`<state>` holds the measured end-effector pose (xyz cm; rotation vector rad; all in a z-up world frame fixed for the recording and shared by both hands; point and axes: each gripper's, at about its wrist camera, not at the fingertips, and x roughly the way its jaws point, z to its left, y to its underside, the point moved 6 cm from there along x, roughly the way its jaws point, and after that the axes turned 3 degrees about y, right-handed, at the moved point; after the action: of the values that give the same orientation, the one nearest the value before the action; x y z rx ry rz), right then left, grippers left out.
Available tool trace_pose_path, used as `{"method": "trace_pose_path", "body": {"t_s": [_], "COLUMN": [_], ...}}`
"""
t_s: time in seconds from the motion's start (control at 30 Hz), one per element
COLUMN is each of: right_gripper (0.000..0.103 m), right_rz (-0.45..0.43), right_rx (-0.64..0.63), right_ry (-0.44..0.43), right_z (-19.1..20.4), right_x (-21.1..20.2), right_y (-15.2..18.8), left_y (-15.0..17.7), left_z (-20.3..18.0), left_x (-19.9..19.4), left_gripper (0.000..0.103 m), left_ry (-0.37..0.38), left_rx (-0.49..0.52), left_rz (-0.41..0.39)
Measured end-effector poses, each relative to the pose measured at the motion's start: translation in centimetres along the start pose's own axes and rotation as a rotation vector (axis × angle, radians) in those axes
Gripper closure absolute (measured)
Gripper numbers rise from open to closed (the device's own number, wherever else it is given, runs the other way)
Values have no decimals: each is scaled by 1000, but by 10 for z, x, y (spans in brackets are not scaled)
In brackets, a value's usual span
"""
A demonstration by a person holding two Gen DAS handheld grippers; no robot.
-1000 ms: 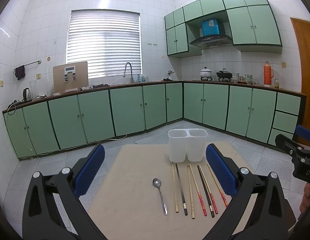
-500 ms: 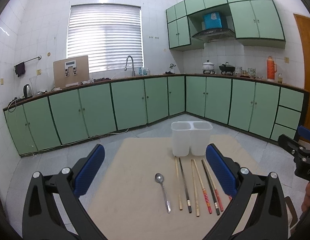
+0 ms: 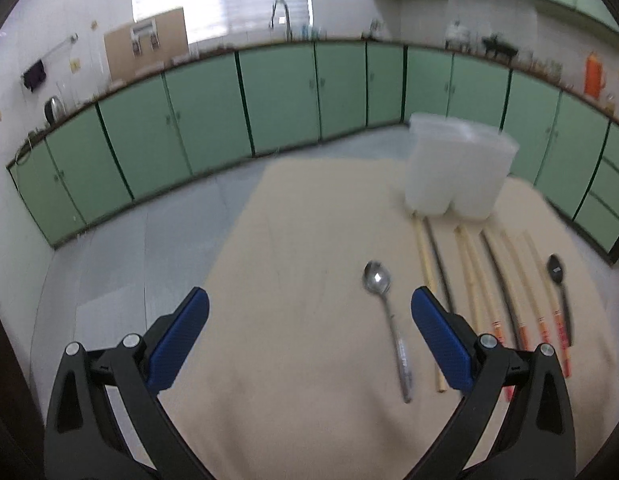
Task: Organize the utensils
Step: 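Grasp the silver spoon with the left tool while the right tool grasps the black spoon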
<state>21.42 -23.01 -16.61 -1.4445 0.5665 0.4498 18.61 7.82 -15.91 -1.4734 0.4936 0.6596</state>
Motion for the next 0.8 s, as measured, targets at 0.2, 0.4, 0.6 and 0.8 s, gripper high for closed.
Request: {"method": "trace_pose_path", "body": {"t_s": [0.2,0.4,0.6,0.8], "right_gripper": [19,30,40,46], "right_rz": [117,235,300,325], "right_rx": [-35,-7,36,42], "right_ry": [25,36,47,49], "right_z": [2,1,-6,-8], "right_x": [50,95,119,132], "right_y": [5,13,18,19], "left_y": [-2,-4,-5,-3], "left_z": [-19,-33,-36,-44], "left_x": [49,87,109,122], "left_gripper": [5,5,5,9], "left_ry": [-1,-31,-45,-35], "left_rx": [45,63,51,49], "left_rz": [79,162,203,231]}}
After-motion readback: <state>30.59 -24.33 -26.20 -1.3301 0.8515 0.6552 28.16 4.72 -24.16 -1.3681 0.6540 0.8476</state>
